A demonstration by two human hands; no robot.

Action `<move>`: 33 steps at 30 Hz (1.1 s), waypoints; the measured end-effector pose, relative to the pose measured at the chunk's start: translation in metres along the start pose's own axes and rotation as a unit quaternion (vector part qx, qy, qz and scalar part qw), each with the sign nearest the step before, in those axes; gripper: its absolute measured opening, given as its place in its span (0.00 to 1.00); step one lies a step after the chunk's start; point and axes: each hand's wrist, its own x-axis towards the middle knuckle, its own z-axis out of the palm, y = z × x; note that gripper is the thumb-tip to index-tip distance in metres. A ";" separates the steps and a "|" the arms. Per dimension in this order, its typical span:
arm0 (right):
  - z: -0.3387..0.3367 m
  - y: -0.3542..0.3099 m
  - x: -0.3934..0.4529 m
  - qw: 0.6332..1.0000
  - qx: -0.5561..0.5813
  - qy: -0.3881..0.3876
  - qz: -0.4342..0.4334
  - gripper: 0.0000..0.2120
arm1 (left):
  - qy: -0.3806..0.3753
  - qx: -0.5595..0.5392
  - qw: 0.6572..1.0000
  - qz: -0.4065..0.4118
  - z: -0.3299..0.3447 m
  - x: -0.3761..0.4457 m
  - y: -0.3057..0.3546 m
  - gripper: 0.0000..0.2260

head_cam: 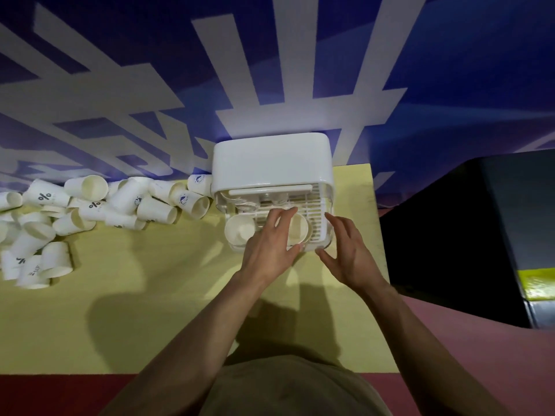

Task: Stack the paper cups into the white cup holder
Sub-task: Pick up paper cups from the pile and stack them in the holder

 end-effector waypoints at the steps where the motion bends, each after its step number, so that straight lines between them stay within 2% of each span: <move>1: -0.002 0.000 -0.005 1.000 -0.001 0.002 0.002 0.36 | -0.010 0.007 1.000 -0.003 0.005 0.002 0.000 0.34; 10: -0.006 -0.001 -0.014 1.000 0.014 -0.014 0.018 0.35 | -0.141 0.033 0.988 -0.047 0.027 0.017 0.002 0.44; 13: -0.008 -0.005 -0.007 1.000 0.005 -0.019 0.007 0.33 | -0.150 0.042 0.987 -0.044 0.023 0.014 0.000 0.44; 15: -0.010 -0.011 -0.001 1.000 0.003 -0.018 0.001 0.31 | -0.123 0.028 0.992 -0.025 0.018 0.005 -0.003 0.42; 18: -0.013 -0.025 0.010 1.000 0.009 -0.005 -0.014 0.27 | -0.041 -0.046 0.998 -0.004 0.005 -0.021 -0.011 0.35; 20: -0.012 -0.041 0.017 1.000 0.025 -0.008 -0.016 0.23 | 0.016 -0.090 0.996 -0.021 -0.007 -0.040 -0.022 0.31; 23: 0.002 -0.066 0.027 0.997 0.044 -0.057 -0.011 0.21 | 0.095 -0.126 0.985 -0.066 -0.016 -0.066 -0.047 0.28; 25: 0.018 -0.079 0.033 0.994 0.056 -0.096 -0.008 0.23 | 0.112 -0.135 0.979 -0.099 -0.015 -0.075 -0.068 0.28; 29: 0.047 -0.100 0.049 0.982 0.049 -0.178 0.032 0.30 | 0.016 -0.203 0.962 -0.185 -0.006 -0.070 -0.102 0.35; 33: 0.066 -0.111 0.058 0.968 0.054 -0.223 0.099 0.34 | -0.057 -0.336 0.915 -0.215 -0.007 -0.057 -0.096 0.31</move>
